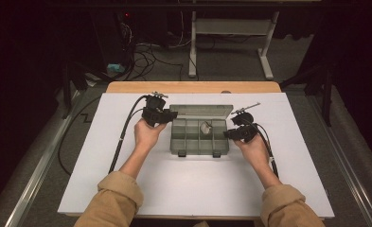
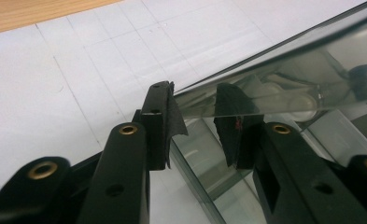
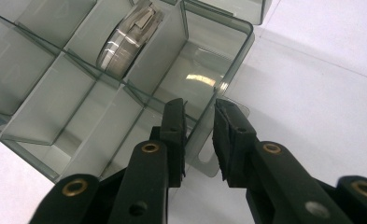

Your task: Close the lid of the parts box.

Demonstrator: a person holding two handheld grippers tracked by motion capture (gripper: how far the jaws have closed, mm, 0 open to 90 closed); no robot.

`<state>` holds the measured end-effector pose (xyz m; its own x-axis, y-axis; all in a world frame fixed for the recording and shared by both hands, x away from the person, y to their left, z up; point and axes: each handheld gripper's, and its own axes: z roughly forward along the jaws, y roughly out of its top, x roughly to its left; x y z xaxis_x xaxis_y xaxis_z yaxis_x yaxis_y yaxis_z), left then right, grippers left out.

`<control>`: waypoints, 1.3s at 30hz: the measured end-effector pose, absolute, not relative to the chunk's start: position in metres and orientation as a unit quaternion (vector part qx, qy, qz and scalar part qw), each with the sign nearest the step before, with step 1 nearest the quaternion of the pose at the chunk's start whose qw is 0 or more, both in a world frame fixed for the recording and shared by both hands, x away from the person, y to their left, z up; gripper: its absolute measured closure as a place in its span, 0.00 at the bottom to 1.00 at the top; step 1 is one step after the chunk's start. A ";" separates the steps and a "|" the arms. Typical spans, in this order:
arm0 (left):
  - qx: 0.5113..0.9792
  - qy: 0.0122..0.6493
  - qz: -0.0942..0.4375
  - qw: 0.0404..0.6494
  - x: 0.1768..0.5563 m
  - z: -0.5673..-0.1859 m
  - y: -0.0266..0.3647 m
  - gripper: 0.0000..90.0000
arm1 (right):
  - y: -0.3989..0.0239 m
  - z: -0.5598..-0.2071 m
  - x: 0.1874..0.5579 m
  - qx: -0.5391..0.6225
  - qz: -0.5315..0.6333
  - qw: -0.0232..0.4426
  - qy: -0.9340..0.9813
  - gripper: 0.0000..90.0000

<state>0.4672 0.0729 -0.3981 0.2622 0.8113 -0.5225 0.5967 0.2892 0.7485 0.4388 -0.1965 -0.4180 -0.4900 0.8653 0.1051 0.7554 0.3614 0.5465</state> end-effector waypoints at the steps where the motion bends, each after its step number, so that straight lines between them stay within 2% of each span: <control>1: 0.588 0.598 0.101 0.536 0.466 -0.398 0.073 0.73 | -0.196 -0.418 0.439 0.496 0.273 0.100 0.818 0.83; 25: 0.587 0.588 0.108 0.545 0.458 -0.408 0.075 0.74 | -0.202 -0.419 0.440 0.471 0.286 0.096 0.829 0.82; 28: 0.590 0.585 0.107 0.546 0.456 -0.409 0.076 0.74 | -0.203 -0.418 0.438 0.468 0.293 0.094 0.828 0.78; 30: 0.589 0.586 0.106 0.546 0.456 -0.410 0.076 0.74 | -0.205 -0.415 0.435 0.465 0.300 0.097 0.827 0.80; 35: 0.592 0.584 0.108 0.545 0.454 -0.412 0.076 0.74 | -0.216 -0.401 0.433 0.465 0.339 0.097 0.812 0.95; 39: 0.593 0.584 0.108 0.543 0.452 -0.413 0.076 0.74 | -0.218 -0.392 0.434 0.459 0.354 0.105 0.808 0.98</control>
